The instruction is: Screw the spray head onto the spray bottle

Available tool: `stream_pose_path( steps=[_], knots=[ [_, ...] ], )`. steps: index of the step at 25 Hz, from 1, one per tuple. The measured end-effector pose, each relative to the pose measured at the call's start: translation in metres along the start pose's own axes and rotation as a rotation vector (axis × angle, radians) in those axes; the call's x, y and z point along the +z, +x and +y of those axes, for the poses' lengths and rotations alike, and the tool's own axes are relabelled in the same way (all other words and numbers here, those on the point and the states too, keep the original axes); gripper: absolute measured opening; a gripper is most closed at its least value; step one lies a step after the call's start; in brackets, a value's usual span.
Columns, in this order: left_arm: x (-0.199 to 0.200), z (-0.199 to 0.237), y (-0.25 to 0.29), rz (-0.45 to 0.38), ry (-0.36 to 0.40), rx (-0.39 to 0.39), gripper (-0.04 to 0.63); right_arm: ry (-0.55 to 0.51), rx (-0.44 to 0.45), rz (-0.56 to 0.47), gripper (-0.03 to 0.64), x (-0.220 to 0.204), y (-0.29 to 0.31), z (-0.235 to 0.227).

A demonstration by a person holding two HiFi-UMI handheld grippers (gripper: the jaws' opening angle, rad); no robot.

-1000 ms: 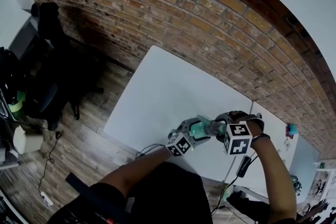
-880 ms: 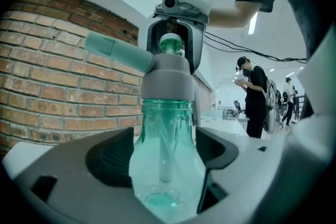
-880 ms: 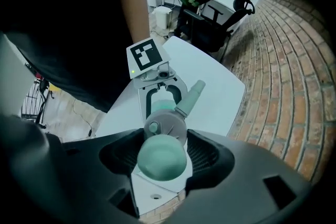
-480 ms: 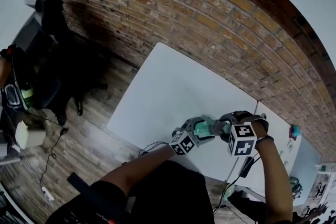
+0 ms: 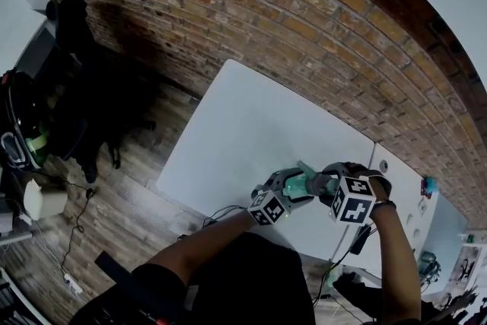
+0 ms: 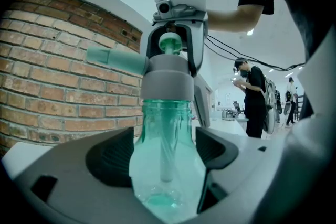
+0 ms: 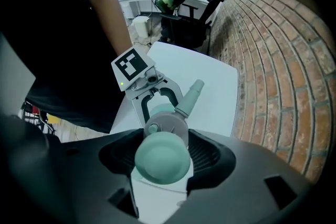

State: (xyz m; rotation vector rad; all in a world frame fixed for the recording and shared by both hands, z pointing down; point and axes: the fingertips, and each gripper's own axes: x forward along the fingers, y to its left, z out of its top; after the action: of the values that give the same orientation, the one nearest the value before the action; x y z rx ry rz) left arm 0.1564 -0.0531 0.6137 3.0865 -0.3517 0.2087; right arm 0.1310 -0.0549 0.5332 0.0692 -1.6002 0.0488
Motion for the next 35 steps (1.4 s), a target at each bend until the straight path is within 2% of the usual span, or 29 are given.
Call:
stream_pose_path(
  steps=[8, 18, 28, 35],
  knots=[
    [-0.001, 0.0, 0.0, -0.004, 0.004, -0.008, 0.35, 0.297, 0.001, -0.098, 0.262, 0.0, 0.0, -0.005],
    [0.0, 0.0, 0.0, -0.004, 0.005, -0.013, 0.35, 0.416, 0.0, -0.126, 0.263, 0.0, 0.0, -0.005],
    [0.0, 0.0, 0.0, -0.003, -0.001, -0.018, 0.35, 0.38, 0.0, -0.139, 0.264, 0.0, -0.002, -0.005],
    [0.0, 0.0, 0.0, 0.001, -0.007, -0.01, 0.35, 0.215, -0.043, -0.057, 0.265, -0.001, -0.021, -0.008]
  ],
)
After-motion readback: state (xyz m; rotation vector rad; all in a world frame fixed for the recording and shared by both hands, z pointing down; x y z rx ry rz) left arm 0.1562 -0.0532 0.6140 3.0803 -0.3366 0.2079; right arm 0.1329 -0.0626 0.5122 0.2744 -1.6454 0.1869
